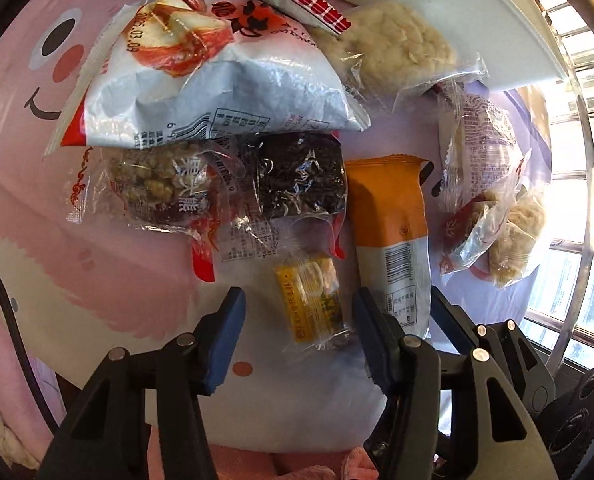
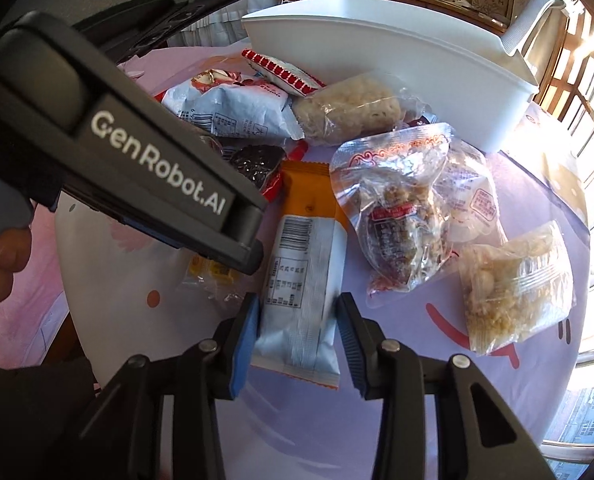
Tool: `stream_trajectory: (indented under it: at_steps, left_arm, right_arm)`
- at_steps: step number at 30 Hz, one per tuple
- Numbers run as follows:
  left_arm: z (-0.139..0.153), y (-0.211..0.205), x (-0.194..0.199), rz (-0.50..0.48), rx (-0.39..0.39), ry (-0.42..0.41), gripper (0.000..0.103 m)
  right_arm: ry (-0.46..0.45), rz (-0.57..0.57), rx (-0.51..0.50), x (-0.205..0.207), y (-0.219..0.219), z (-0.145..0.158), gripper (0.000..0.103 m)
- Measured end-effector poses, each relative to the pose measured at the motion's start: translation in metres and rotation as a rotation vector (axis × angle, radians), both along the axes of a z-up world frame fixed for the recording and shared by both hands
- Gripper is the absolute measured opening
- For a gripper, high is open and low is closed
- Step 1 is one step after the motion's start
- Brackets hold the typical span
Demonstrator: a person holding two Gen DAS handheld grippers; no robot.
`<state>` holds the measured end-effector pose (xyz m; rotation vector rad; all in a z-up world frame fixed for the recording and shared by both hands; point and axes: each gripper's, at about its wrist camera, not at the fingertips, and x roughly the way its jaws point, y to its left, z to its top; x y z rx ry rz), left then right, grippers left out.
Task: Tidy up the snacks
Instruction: 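Grasp the small yellow wafer with the left tool while the right tool grasps the orange-and-white bar, then lift both snacks into the white tray and open both tools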
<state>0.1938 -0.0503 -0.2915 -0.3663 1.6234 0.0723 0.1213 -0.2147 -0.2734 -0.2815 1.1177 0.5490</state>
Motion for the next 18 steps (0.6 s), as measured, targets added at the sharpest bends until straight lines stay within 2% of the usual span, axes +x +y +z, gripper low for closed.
stream_trajectory:
  at_steps: [2,4,6,11,16,18]
  left_arm:
    - [0.0,-0.001,0.004,0.002,0.014,0.008,0.045]
    - [-0.001,-0.001,0.007,0.013,0.031,0.016,0.034]
    - [-0.001,0.003,0.009,0.022,0.048,0.026,0.028]
    - [-0.004,0.004,0.007,0.041,0.042,0.03,0.025]
    - [-0.001,0.015,-0.019,0.063,0.032,0.029,0.024]
    - [-0.001,0.017,-0.027,0.072,0.03,0.029,0.024]
  right_arm:
    - [0.013,0.003,0.007,0.003,-0.002,0.0,0.039]
    - [0.021,0.005,0.012,0.013,-0.007,0.001,0.039]
    - [0.026,0.004,0.017,0.016,-0.01,0.001,0.038]
    - [0.04,0.002,0.02,0.023,-0.014,0.007,0.037]
    - [0.063,-0.002,0.027,0.024,-0.019,0.012,0.036]
    - [0.06,0.004,0.034,0.023,-0.022,0.014,0.033]
